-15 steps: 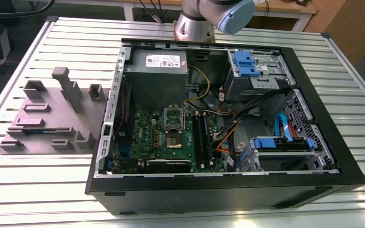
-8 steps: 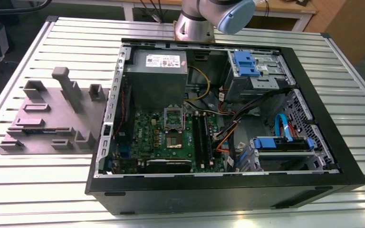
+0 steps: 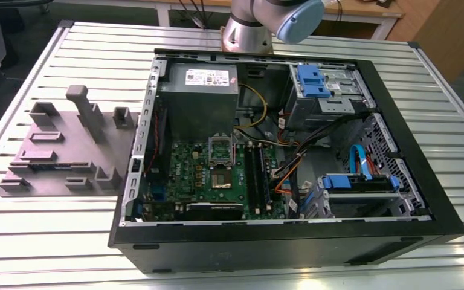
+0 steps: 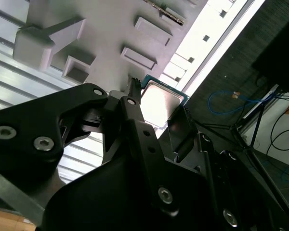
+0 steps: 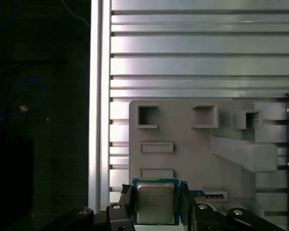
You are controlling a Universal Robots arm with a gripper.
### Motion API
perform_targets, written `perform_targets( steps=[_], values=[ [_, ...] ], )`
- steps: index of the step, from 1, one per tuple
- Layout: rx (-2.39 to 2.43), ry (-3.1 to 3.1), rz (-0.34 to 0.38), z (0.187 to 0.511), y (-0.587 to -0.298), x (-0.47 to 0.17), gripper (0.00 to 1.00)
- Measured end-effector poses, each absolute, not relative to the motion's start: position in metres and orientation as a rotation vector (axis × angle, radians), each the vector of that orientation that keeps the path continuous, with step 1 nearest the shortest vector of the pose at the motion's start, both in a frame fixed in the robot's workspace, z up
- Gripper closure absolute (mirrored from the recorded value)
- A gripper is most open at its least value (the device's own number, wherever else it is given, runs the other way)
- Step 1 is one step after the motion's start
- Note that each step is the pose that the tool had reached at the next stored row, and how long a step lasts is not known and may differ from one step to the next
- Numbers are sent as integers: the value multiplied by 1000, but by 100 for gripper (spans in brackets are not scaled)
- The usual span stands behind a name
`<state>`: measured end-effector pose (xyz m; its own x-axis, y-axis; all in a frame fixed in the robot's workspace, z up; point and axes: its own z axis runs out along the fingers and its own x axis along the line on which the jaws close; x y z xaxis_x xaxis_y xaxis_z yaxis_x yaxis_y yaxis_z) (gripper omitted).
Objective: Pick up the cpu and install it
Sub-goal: 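Pick up the cpu and move it towards the insertion slot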
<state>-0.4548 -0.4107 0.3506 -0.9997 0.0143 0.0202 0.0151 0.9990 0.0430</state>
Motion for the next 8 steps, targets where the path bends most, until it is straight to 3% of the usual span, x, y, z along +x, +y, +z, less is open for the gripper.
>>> perform_targets(
  steps=[8],
  values=[
    [-23, -3121, -68, 366, -411, -455, 53]
  ],
)
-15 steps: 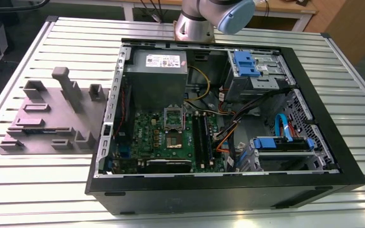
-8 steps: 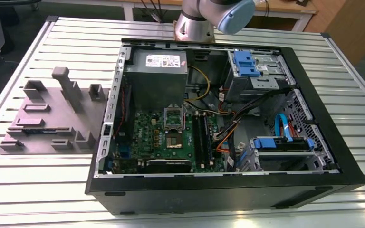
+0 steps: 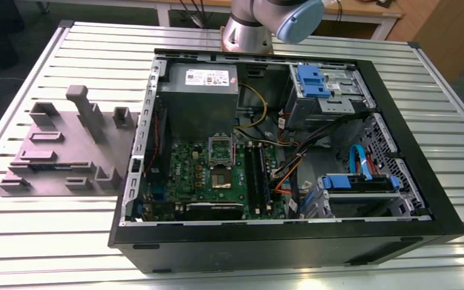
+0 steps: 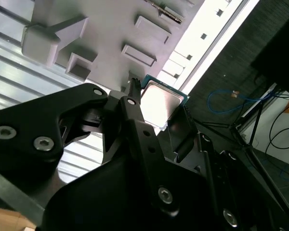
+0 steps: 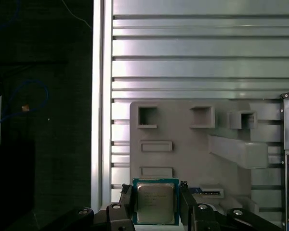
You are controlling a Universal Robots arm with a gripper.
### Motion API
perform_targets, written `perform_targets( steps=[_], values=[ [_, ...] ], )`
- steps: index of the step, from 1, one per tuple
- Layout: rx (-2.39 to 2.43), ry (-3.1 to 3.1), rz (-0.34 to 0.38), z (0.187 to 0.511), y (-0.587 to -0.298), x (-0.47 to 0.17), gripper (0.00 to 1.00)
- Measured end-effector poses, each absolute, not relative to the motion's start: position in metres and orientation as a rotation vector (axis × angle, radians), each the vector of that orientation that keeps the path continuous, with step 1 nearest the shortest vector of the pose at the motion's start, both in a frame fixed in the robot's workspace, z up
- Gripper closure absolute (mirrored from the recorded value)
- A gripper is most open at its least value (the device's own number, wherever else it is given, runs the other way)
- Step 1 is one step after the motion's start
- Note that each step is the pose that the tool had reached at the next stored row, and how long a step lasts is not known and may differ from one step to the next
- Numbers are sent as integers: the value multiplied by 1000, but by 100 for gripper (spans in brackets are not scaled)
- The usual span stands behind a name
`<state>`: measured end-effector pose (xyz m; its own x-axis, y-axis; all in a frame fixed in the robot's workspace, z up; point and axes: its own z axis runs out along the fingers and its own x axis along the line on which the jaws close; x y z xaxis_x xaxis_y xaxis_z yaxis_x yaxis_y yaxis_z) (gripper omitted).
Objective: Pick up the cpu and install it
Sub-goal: 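Pick up the cpu and move it towards the insertion slot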
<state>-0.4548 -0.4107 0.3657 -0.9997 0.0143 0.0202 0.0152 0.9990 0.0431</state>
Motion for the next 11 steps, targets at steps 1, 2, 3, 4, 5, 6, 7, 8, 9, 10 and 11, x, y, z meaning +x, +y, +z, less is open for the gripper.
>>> perform_targets(
  steps=[1, 2, 3, 4, 5, 6, 7, 8, 9, 10, 11],
  values=[
    [-23, -3121, -68, 368, -411, -455, 53],
    [-23, -3121, -67, 370, -411, -455, 53],
    [-23, -3121, -67, 371, -411, -455, 53],
    [-23, -3121, -67, 373, -411, -455, 53],
    [-23, -3121, -67, 374, -411, -455, 53],
    [-23, -3121, -67, 381, -411, -455, 53],
    [-23, -3121, -68, 381, -411, -455, 53],
    [-23, -3121, -68, 381, -411, -455, 53],
    [-23, -3121, -68, 381, -411, -455, 53],
    [-23, -3121, -68, 381, -411, -455, 53],
    [-23, -3121, -68, 381, -411, -455, 53]
  ],
)
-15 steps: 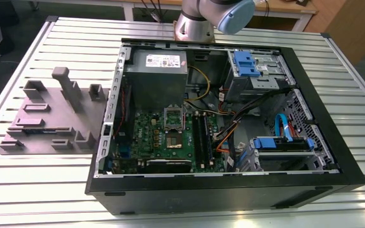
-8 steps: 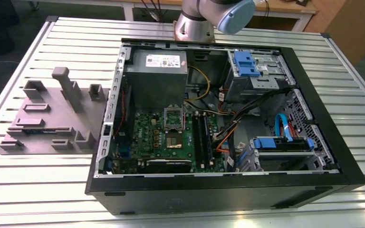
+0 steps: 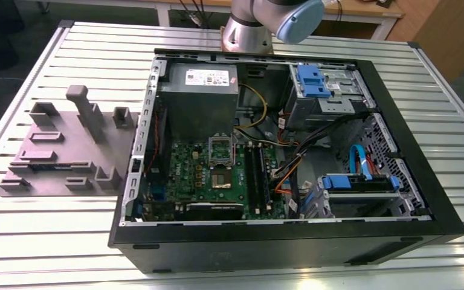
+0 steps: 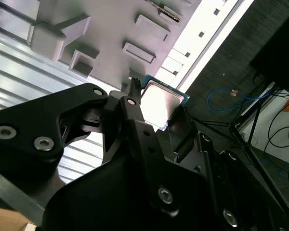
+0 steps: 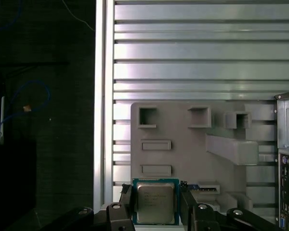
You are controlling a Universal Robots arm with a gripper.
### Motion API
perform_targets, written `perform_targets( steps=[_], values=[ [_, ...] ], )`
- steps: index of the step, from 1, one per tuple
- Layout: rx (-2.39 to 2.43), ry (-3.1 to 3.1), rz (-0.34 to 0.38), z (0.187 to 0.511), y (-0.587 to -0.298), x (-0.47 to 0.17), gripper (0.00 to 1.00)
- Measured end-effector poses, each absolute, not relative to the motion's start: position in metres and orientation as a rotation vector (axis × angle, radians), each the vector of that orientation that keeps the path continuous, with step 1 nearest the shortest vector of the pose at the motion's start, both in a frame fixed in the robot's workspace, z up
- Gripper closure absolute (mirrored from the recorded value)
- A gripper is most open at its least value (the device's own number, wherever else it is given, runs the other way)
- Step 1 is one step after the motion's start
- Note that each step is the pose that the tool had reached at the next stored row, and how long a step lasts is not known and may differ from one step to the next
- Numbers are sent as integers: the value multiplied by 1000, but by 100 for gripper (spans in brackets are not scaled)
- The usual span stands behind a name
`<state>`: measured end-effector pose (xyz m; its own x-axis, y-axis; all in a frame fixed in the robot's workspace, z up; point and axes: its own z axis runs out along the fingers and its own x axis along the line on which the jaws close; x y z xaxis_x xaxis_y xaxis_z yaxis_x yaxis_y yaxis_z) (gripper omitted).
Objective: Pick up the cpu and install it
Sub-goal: 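Pick up the cpu and move it towards the insertion slot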
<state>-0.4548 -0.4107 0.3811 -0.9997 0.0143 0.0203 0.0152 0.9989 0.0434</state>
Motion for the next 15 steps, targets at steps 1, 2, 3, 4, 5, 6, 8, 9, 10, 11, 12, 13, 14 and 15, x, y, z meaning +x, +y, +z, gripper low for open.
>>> perform_targets(
  steps=[1, 2, 3, 4, 5, 6, 8, 9, 10, 11, 12, 13, 14, 15],
  values=[
    [-23, -3121, -68, 381, -411, -455, 53],
    [-23, -3121, -68, 381, -411, -455, 53],
    [-23, -3121, -68, 381, -411, -454, 53],
    [-23, -3121, -68, 381, -411, -454, 53],
    [-23, -3121, -68, 381, -411, -453, 53],
    [-23, -3121, -68, 381, -411, -453, 53],
    [-23, -3121, -68, 381, -411, -451, 53],
    [-23, -3121, -68, 381, -411, -450, 53],
    [-23, -3121, -68, 381, -411, -450, 53],
    [-23, -3121, -68, 381, -411, -449, 53],
    [-23, -3121, -68, 381, -411, -448, 53],
    [-23, -3121, -68, 381, -411, -447, 53],
    [-23, -3121, -68, 381, -411, -447, 53],
    [-23, -3121, -68, 381, -411, -447, 53]
  ],
)
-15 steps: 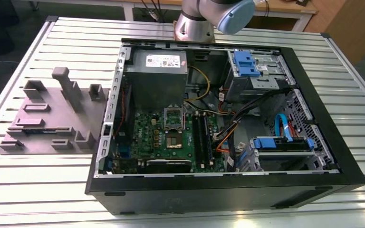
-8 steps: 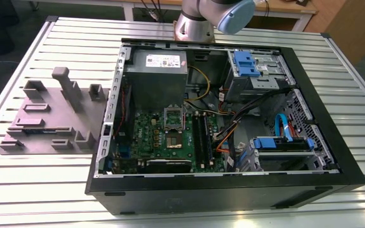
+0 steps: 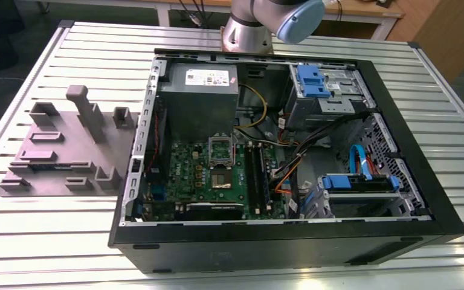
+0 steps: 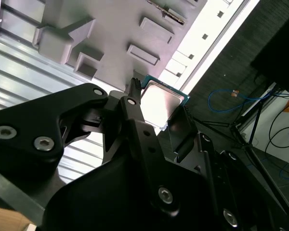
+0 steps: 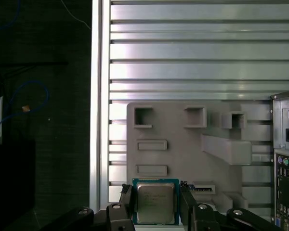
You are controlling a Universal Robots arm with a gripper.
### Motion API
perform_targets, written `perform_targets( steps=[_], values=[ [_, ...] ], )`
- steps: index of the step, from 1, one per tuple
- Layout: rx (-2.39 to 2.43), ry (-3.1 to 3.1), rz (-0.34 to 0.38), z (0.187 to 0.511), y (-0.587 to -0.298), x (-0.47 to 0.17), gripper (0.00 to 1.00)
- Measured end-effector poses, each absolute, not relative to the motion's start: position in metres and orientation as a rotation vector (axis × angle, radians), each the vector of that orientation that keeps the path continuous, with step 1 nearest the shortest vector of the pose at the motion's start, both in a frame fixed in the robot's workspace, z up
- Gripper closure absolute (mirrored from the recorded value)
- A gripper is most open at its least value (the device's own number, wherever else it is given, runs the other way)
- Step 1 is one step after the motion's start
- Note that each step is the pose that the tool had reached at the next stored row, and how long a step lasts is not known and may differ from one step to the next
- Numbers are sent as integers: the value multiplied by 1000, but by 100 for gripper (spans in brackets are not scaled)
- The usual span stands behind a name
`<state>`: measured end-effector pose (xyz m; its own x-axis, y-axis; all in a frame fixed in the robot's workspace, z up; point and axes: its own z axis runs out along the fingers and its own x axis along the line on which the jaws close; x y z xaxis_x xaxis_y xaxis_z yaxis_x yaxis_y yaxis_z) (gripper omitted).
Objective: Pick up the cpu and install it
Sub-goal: 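Pick up the cpu and move it towards the insertion slot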
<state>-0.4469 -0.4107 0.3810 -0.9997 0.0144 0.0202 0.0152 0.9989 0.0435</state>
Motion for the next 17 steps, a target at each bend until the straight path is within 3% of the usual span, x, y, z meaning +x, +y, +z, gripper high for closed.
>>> perform_targets(
  steps=[17],
  values=[
    [-23, -3121, -68, 381, -411, -444, 53]
  ],
)
